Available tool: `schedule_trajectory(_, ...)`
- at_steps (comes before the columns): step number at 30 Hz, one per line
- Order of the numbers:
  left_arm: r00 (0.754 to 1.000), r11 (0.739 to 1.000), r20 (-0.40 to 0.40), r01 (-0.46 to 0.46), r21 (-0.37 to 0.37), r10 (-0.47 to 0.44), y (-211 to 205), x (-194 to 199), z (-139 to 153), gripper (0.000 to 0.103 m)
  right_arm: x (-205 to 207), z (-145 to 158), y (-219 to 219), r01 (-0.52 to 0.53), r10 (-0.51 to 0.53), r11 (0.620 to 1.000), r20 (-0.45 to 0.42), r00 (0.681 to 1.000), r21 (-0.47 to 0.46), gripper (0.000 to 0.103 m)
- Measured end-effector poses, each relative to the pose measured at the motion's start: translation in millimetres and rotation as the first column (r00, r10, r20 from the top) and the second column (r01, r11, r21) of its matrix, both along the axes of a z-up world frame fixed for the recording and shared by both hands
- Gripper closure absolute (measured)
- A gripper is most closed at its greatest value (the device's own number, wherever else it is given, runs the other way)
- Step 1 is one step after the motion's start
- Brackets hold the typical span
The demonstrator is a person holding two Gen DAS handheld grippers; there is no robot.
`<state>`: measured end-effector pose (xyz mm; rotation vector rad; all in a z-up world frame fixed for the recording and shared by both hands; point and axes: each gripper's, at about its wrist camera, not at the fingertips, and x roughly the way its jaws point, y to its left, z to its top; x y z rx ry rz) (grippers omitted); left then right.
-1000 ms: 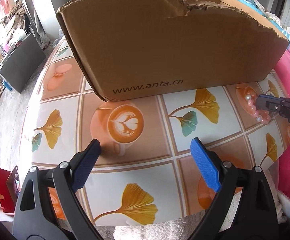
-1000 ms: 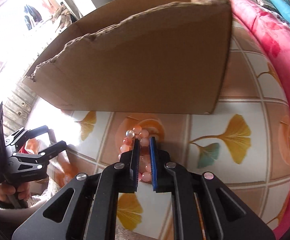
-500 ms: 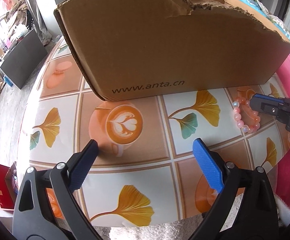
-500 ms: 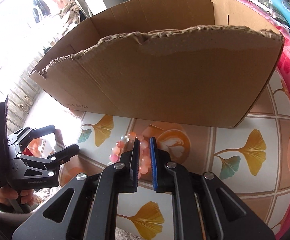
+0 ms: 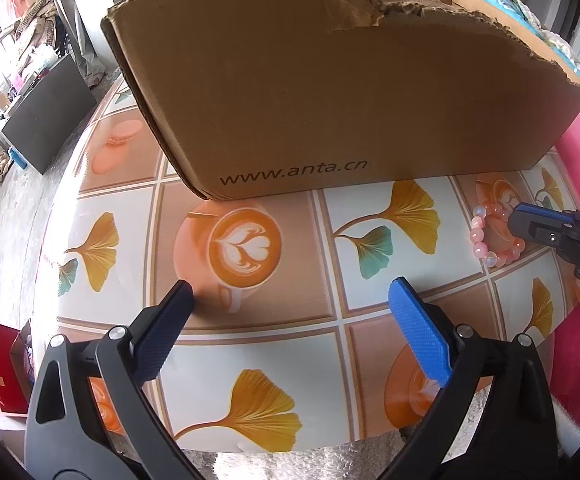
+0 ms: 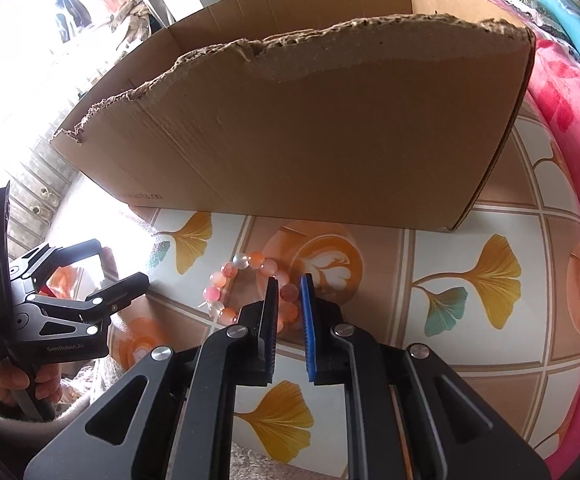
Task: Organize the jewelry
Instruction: 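Close the right gripper on the pink bead bracelet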
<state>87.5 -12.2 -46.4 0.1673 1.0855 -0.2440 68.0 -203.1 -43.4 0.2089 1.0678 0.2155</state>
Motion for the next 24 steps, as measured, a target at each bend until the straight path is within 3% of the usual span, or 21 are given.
schedule_trajectory(2, 1.0, 1.0, 0.001, -0.001, 0.0, 0.001, -1.1, -0.9, 0.1, 0.008, 0.7, 1.7, 0.6, -0.001, 0.001, 1.0, 0.005, 1.0, 0.009, 0.09)
schedule_trajectory(3, 1.0, 1.0, 0.001, -0.001, 0.0, 0.001, -1.1, -1.4, 0.4, 0.008, 0.9, 2.8, 0.3, -0.002, 0.002, 1.0, 0.005, 1.0, 0.01, 0.081)
schedule_trajectory(5, 1.0, 1.0, 0.001, 0.0, 0.001, 0.0, -1.1, -1.4, 0.3, 0.008, 0.7, 4.6, 0.4, -0.008, 0.008, 1.0, 0.008, 1.0, -0.005, 0.075)
schedule_trajectory(12, 1.0, 1.0, 0.002, 0.0, 0.001, 0.0, -1.5, -1.5, 0.2, 0.008, -2.6, 3.7, -3.1, -0.028, 0.027, 0.998, -0.01, 1.0, -0.055, 0.075)
schedule_trajectory(24, 1.0, 1.0, 0.003, -0.001, 0.002, 0.001, -1.9, -2.1, 0.3, 0.008, -2.0, 3.2, -1.7, -0.025, 0.025, 0.998, -0.009, 1.0, -0.064, 0.075)
